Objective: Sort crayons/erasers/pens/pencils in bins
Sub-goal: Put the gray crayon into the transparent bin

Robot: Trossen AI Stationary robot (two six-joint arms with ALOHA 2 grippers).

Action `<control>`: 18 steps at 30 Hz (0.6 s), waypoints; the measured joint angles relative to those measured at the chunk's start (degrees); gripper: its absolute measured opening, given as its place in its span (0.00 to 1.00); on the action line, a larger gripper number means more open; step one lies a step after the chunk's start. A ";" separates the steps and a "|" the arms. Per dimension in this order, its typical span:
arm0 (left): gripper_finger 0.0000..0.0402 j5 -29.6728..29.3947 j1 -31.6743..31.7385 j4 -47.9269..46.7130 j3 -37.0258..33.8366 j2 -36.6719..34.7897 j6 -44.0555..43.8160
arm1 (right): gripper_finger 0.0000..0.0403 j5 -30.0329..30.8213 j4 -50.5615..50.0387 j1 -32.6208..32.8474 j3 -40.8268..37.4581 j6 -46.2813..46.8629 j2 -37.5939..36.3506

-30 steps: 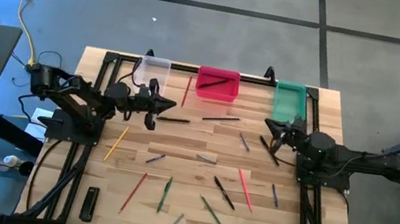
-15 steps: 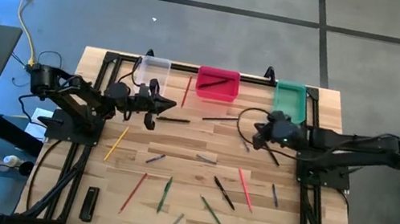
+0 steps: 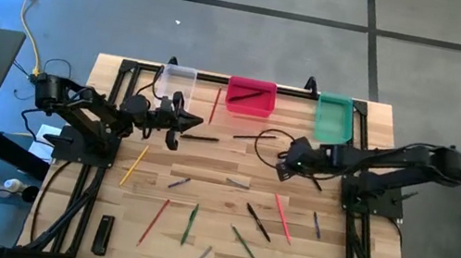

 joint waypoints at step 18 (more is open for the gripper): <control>0.00 0.02 0.00 -0.48 0.00 0.02 0.00 | 0.31 -1.87 1.74 0.02 0.33 2.56 14.41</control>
